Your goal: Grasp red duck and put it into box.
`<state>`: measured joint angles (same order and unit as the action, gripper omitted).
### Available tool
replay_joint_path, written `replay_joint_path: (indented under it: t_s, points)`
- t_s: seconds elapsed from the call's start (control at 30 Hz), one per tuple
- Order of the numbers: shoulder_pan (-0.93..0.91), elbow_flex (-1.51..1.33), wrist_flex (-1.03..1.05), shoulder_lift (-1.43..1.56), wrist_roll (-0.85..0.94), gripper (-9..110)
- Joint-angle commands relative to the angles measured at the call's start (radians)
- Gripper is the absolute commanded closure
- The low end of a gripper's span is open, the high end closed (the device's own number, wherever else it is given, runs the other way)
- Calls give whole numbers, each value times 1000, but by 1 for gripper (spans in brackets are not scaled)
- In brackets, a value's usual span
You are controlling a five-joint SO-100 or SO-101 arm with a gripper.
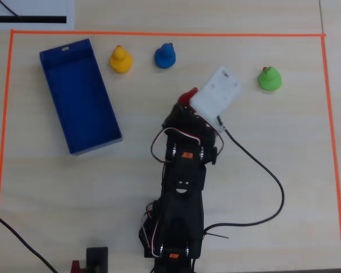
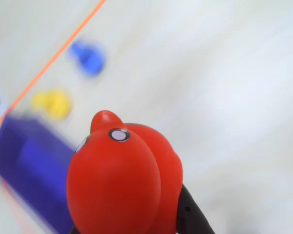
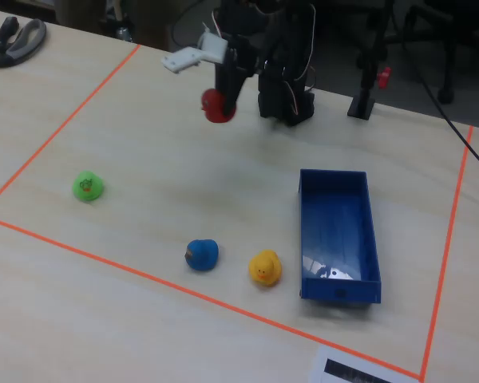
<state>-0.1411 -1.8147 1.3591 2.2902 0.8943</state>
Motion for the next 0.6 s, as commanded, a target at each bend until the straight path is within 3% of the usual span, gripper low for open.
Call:
replay_joint_path:
  t_s: [0.0, 0.23, 0.57]
  points:
    - [187, 40, 0, -32, -184, 101]
    - [468, 98, -87, -270, -354, 101]
    - [721, 275, -183, -597, -428, 101]
